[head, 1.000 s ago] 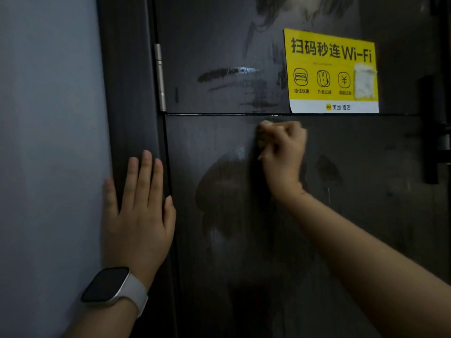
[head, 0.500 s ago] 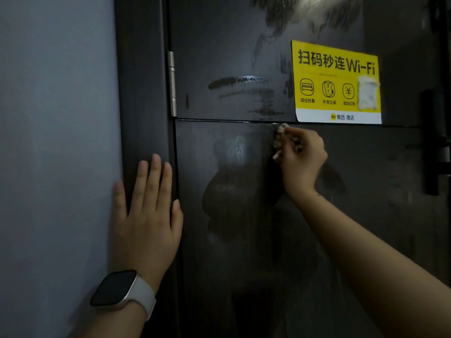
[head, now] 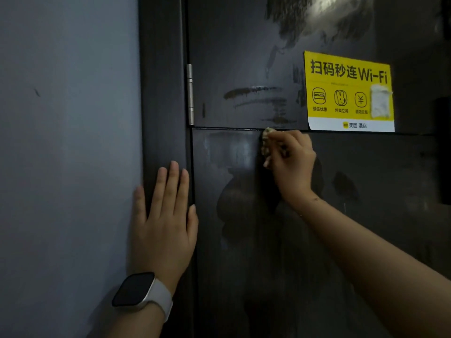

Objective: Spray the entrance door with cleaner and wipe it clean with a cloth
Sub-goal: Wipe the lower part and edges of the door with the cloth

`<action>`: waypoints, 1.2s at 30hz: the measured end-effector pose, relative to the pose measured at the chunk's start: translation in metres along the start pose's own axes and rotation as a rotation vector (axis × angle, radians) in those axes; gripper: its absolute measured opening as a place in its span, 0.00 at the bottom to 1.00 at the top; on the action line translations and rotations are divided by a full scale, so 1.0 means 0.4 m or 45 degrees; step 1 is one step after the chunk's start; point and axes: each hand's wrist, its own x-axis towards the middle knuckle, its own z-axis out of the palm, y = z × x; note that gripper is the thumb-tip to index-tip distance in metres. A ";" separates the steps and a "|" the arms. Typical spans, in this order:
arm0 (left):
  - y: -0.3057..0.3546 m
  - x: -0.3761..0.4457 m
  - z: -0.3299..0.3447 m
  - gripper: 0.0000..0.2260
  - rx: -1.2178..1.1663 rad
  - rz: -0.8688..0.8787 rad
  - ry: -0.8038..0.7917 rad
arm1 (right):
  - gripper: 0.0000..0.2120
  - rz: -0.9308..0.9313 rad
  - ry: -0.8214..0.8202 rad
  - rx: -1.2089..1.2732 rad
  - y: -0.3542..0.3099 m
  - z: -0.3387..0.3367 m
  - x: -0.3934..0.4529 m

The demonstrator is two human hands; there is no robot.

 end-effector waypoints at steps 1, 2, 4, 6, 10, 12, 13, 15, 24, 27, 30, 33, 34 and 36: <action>0.000 -0.001 0.001 0.27 -0.003 -0.002 0.000 | 0.09 -0.013 -0.010 -0.005 -0.011 0.005 0.000; -0.001 -0.001 0.002 0.27 -0.004 -0.002 -0.004 | 0.10 -0.081 -0.046 0.000 -0.034 0.018 0.000; -0.003 -0.002 0.002 0.27 -0.001 -0.001 -0.001 | 0.10 -0.307 -0.162 0.047 -0.102 0.054 0.001; -0.006 -0.003 0.002 0.27 -0.042 -0.026 0.027 | 0.09 -0.489 -0.253 0.127 -0.167 0.093 0.008; -0.006 -0.003 0.007 0.25 -0.171 -0.059 0.084 | 0.09 -0.613 -0.333 0.164 -0.196 0.112 0.019; -0.007 -0.003 0.008 0.24 -0.195 -0.047 0.107 | 0.10 -0.656 -0.401 0.167 -0.172 0.084 -0.017; -0.008 -0.003 0.009 0.24 -0.205 -0.043 0.111 | 0.11 -0.685 -0.461 0.184 -0.157 0.062 -0.052; -0.010 -0.006 0.011 0.24 -0.226 -0.043 0.110 | 0.12 -0.773 -0.623 0.236 -0.119 0.016 -0.149; -0.010 -0.005 0.008 0.25 -0.164 -0.031 0.092 | 0.10 -0.886 -0.681 0.248 -0.084 0.013 -0.105; -0.009 -0.007 0.011 0.25 -0.181 -0.029 0.109 | 0.09 -0.561 -0.361 0.178 -0.130 0.066 -0.014; -0.009 -0.007 0.014 0.24 -0.197 -0.025 0.158 | 0.08 -0.426 -0.290 0.205 -0.160 0.074 -0.066; -0.009 -0.012 0.017 0.24 -0.200 -0.031 0.169 | 0.13 -0.618 -0.576 0.273 -0.138 0.028 -0.229; -0.009 -0.012 0.016 0.24 -0.203 -0.037 0.164 | 0.14 -0.702 -0.708 0.291 -0.123 0.001 -0.289; -0.009 -0.013 0.015 0.24 -0.192 -0.041 0.149 | 0.16 -0.844 -0.907 0.281 -0.093 -0.049 -0.384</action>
